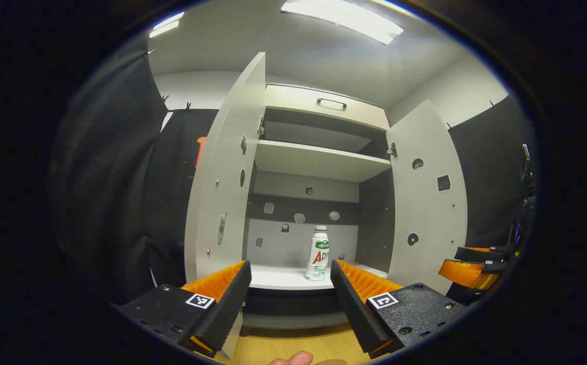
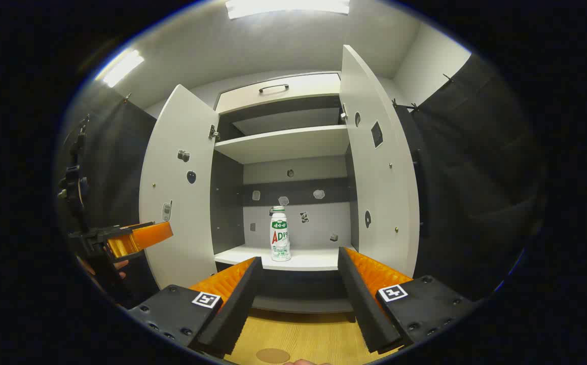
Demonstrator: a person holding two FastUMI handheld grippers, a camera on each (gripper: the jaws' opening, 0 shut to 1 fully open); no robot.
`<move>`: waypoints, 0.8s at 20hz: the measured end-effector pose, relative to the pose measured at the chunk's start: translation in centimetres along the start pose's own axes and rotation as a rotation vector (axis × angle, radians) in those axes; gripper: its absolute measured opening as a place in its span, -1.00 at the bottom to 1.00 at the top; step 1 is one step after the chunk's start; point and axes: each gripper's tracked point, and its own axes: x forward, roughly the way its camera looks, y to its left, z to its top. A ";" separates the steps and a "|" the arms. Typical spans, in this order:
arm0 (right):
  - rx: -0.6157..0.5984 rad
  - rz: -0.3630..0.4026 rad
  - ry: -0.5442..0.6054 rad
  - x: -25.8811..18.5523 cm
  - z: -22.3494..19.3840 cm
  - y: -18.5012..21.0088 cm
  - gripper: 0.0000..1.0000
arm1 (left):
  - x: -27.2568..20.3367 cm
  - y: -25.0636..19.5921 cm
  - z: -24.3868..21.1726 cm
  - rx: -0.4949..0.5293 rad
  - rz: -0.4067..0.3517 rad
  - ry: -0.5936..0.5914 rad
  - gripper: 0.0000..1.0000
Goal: Grasp the bottle in the cabinet with the left hand and place it on the coaster, then close the right door with the right hand and the left door with the left hand.
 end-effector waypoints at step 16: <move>-0.013 0.007 -0.019 0.0 0.2 0.6 0.95 | 0.9 0.3 -1.3 -0.006 -0.012 0.036 0.89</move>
